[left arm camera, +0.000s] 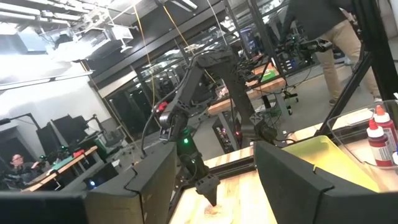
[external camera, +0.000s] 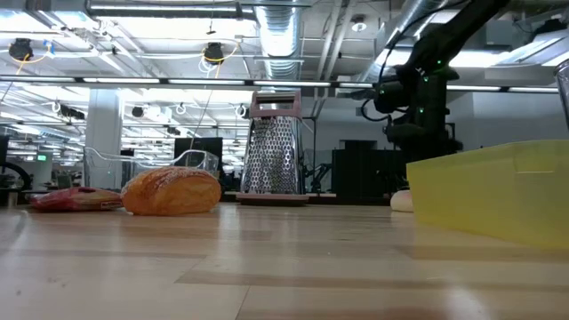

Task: Pick & Place Food Item
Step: Put the brown donut into the top transparent bin

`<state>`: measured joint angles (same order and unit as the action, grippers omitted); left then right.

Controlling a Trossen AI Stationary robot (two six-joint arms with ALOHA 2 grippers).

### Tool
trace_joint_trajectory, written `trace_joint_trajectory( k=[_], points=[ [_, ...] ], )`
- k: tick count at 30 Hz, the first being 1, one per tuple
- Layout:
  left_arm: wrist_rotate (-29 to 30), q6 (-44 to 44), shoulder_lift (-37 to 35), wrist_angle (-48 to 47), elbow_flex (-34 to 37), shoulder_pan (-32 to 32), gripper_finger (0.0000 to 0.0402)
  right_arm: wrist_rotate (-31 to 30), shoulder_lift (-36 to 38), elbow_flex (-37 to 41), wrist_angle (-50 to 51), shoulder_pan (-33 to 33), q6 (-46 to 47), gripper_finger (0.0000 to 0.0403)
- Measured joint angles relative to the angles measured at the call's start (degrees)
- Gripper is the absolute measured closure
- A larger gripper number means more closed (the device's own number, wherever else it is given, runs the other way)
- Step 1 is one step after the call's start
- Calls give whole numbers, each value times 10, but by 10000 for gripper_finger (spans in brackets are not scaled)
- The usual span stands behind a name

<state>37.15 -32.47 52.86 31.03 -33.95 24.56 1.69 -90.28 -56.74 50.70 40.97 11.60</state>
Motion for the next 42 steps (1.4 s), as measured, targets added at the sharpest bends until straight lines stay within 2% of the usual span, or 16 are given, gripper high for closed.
trace_joint_trajectory(
  k=[8,16,24,29,38,42],
  points=[
    [0,0,0,0,0,0,189,10,-3,9,-35,12,0,126],
    [0,0,0,1,0,1,189,17,-56,10,-43,11,-15,126],
    [-7,-1,0,1,0,1,189,19,-56,10,-45,12,-35,131],
    [-7,-1,0,2,0,1,189,19,-56,10,-47,12,-37,167],
    [-9,-1,0,3,0,1,189,17,-51,10,-54,12,-45,276],
    [-9,0,0,3,0,1,189,15,-23,10,-64,7,-47,301]
  ],
)
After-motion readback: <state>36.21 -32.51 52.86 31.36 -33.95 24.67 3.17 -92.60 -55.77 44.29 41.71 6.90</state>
